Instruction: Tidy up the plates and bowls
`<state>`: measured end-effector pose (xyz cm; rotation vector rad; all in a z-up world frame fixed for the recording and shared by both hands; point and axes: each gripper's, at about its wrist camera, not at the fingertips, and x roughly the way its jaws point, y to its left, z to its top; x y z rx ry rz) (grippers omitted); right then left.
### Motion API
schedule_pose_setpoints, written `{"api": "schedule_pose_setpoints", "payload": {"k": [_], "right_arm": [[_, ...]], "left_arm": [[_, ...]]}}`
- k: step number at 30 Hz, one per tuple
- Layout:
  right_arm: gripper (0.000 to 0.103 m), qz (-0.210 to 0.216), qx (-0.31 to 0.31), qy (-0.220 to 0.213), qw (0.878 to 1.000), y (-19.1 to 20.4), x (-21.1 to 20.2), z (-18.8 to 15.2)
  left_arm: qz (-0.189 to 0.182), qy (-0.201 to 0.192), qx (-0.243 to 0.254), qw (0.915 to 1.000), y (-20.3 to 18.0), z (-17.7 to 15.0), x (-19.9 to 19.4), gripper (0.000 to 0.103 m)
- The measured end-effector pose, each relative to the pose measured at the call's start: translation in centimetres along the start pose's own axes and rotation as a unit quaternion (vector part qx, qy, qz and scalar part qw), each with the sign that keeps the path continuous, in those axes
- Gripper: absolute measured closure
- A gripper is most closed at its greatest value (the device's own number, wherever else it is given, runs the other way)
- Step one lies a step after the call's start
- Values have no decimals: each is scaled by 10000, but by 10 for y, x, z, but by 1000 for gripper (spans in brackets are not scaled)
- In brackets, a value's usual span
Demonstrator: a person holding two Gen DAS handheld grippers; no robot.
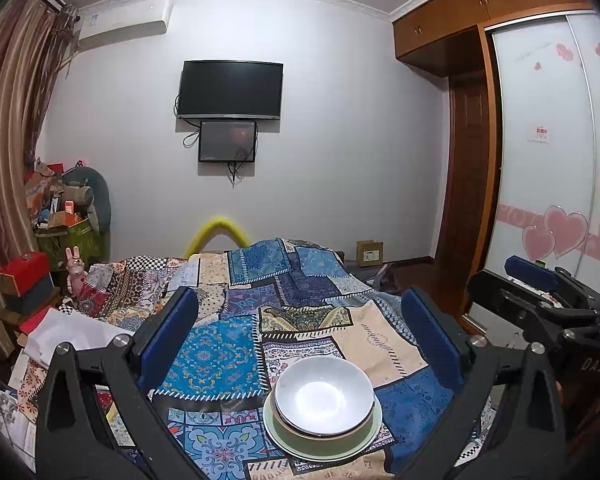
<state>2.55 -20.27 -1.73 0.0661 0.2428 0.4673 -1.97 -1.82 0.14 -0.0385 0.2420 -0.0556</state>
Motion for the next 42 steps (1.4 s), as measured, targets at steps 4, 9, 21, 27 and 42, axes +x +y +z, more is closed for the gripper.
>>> {"api": "schedule_pose_setpoints", "payload": {"k": [4, 9, 21, 27, 42], "right_arm": [[0, -7, -31, -8, 10000, 1, 0, 0], [0, 2, -23, -8, 10000, 1, 0, 0], [0, -14, -10, 23, 10000, -1, 0, 0], [0, -13, 2, 42, 10000, -3, 1, -1], [0, -5, -21, 86, 10000, -1, 3, -4]], "left_arm": [[-14, 12, -3, 10000, 1, 0, 2, 0], [-27, 32, -8, 10000, 1, -2, 3, 0], [-151, 98, -50, 9998, 4, -4, 8, 0], [-216, 171, -21, 9996, 3, -4, 11, 0], [-177, 205, -42, 9996, 3, -7, 15, 0]]}}
